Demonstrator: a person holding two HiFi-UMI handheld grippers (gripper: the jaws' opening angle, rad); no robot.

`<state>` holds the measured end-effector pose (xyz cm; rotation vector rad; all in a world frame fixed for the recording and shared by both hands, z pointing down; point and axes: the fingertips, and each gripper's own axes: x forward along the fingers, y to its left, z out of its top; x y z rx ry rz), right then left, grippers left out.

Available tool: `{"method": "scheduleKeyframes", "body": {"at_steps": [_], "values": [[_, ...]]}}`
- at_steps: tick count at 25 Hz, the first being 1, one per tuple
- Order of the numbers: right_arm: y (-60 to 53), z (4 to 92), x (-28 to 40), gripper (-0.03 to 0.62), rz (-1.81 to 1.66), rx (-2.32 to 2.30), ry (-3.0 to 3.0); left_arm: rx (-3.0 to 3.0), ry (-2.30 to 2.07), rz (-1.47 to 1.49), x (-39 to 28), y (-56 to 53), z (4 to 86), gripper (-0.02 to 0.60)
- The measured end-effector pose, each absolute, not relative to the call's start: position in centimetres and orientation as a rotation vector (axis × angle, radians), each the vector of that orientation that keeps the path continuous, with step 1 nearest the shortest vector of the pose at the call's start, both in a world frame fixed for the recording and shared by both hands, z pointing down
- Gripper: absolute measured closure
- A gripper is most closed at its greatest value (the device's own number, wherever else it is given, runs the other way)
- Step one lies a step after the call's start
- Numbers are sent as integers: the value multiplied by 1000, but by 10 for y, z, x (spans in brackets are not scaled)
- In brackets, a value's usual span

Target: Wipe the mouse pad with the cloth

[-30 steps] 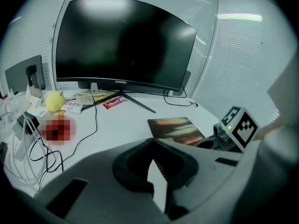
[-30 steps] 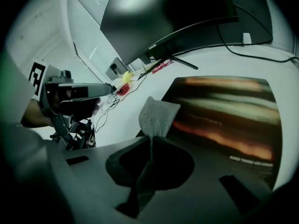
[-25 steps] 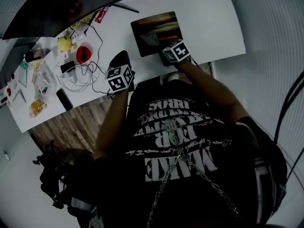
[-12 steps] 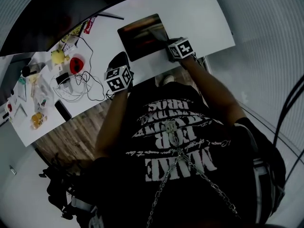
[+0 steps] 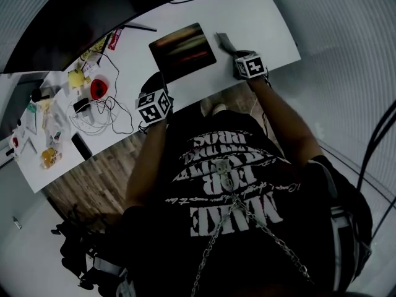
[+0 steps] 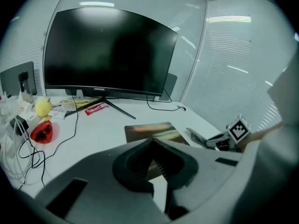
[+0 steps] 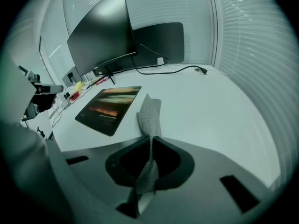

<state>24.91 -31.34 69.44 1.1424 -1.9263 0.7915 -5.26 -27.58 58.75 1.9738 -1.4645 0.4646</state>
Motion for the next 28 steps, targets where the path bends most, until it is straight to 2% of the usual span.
{"method": "scheduleKeyframes", "body": {"at_steps": [4, 6, 8, 15, 17, 19, 21, 28], "values": [[-310, 691, 258, 571, 712, 1164, -1948, 1971, -1491, 441, -48, -270, 584, 577], [-307, 683, 257, 516, 683, 1167, -1989, 1975, -1508, 428, -45, -267, 580, 577], [-304, 664, 255, 499, 659, 1182, -2058, 1988, -1535, 406, -44, -264, 571, 575], [-282, 516, 225, 493, 346, 1280, -2517, 2125, -1723, 243, -44, -261, 488, 575], [-272, 468, 217, 499, 240, 1299, -2617, 2167, -1772, 205, -43, -257, 458, 575], [-267, 431, 211, 563, 158, 1316, -2665, 2230, -1805, 167, -37, -252, 425, 577], [-264, 403, 204, 588, 60, 1315, -2705, 2299, -1831, 138, -31, -248, 398, 575], [-255, 373, 192, 594, -57, 1303, -2756, 2359, -1841, 93, -22, -243, 369, 577]]}}
